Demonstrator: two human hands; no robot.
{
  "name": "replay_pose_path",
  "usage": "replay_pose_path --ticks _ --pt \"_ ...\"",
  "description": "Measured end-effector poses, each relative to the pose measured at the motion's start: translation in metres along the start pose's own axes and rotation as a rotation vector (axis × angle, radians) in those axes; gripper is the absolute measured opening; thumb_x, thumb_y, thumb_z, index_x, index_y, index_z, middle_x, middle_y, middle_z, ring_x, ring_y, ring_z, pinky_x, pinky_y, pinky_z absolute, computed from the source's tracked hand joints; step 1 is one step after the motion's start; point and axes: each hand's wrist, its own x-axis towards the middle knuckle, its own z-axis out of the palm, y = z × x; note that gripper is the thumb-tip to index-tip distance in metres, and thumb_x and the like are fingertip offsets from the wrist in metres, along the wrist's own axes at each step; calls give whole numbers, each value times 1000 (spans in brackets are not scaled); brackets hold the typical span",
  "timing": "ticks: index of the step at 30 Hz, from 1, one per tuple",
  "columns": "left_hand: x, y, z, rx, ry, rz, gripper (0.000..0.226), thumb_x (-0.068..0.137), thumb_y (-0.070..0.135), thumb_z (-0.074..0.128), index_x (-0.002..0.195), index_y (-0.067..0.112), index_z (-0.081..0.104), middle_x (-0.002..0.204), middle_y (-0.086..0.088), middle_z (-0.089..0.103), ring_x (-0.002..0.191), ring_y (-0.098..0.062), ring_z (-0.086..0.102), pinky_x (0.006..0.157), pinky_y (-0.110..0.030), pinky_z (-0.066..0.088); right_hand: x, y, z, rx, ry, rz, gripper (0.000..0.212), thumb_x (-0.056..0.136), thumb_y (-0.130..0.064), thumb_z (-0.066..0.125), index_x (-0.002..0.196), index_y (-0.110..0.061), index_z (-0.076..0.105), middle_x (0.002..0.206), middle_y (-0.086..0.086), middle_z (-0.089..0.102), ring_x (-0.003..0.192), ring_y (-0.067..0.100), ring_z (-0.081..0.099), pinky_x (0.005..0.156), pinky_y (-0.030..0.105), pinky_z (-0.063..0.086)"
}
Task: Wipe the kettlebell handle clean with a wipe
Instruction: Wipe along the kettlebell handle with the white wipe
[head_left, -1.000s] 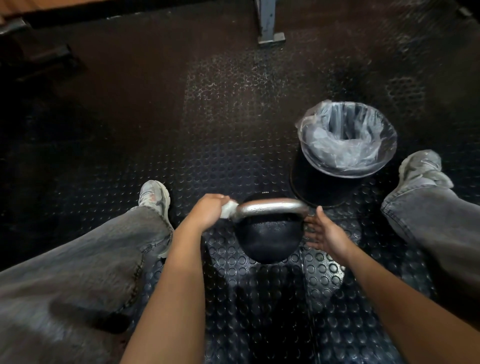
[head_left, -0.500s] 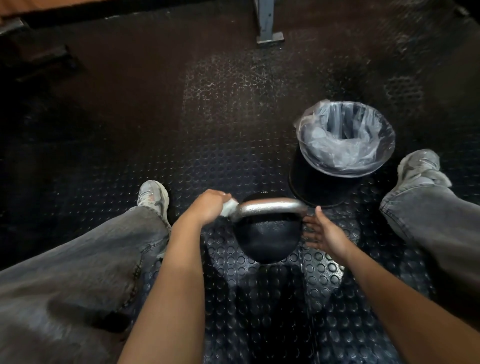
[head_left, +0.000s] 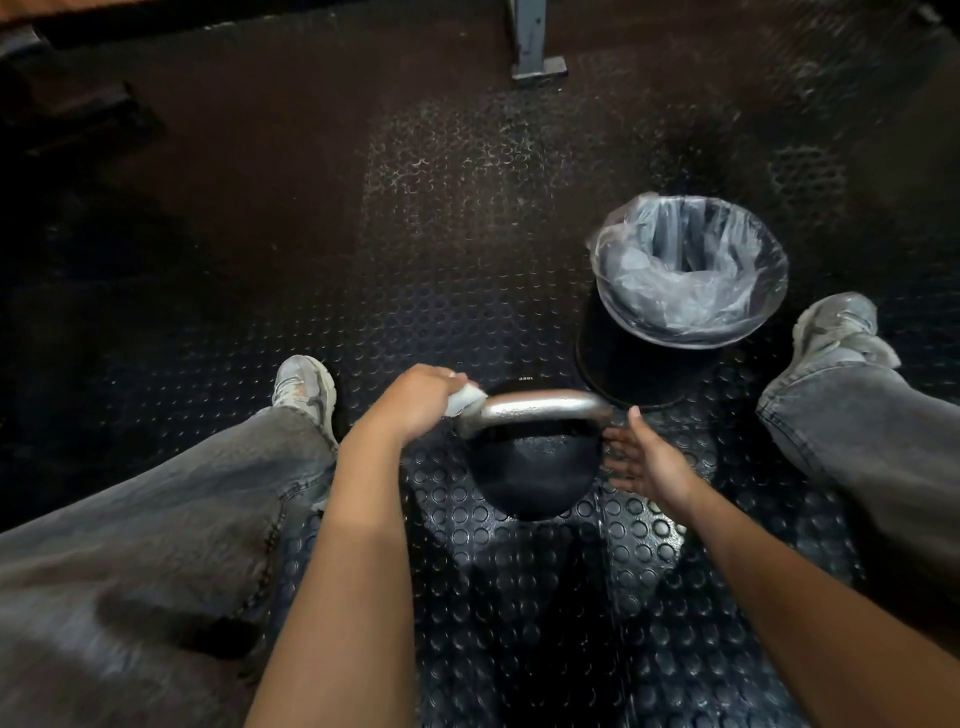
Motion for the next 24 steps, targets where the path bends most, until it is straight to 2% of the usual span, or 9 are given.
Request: replay_pose_path --ticks 2,5,8,10,12,14,16,19,24 --pt "7 -1 5 74 0 -9 32 104 29 46 109 16 75 115 0 70 105 -19 62 86 -30 41 0 -2 2 0 2 0 79 90 -75 32 139 -17 52 148 12 50 129 32 53 109 51 44" --pt "14 23 12 155 -101 30 32 105 24 45 115 18 75 121 8 65 109 -16 59 88 -27 38 -2 -5 4 0 5 10 74 95 -70 30 139 -15 52 148 12 50 129 33 52 108 50 43" --pt "12 39 10 40 -129 85 30 102 31 50 101 28 80 112 9 72 106 -18 63 94 -32 44 -4 -7 6 -6 13 9 72 98 -67 29 141 -13 50 147 12 50 129 33 52 108 49 44" --pt "6 34 5 -69 -80 91 31 101 33 50 94 31 81 104 8 75 99 -18 64 89 -31 43 -6 -8 7 -14 16 11 73 98 -67 29 142 -13 50 147 11 50 130 33 52 107 49 44" --pt "5 16 2 -88 9 74 32 102 33 49 97 29 80 102 4 73 91 -19 63 78 -31 43 -7 -7 6 -15 15 7 71 97 -68 29 138 -15 53 143 10 52 127 32 54 107 49 44" --pt "5 -2 4 -51 60 28 31 102 33 48 98 27 78 103 2 73 93 -18 64 81 -34 47 -7 -6 5 -11 13 0 67 96 -69 30 131 -19 56 137 8 55 123 29 56 107 49 45" --pt "10 -9 11 -13 36 -4 31 103 30 48 102 23 78 112 3 72 103 -18 64 93 -33 46 -6 -4 5 -19 9 -1 66 94 -71 30 128 -22 58 134 5 56 123 29 56 107 49 45" --pt "13 12 18 50 -43 17 31 103 25 48 112 15 76 121 5 67 111 -19 60 90 -29 41 -4 -4 5 -23 20 3 66 94 -71 31 127 -20 58 131 4 57 123 30 56 107 50 45" --pt "10 44 17 -28 -119 75 33 103 27 49 97 25 81 111 9 73 102 -15 63 95 -31 44 -6 -8 4 -40 24 7 64 95 -71 30 121 -20 60 124 5 60 119 29 57 99 46 49"
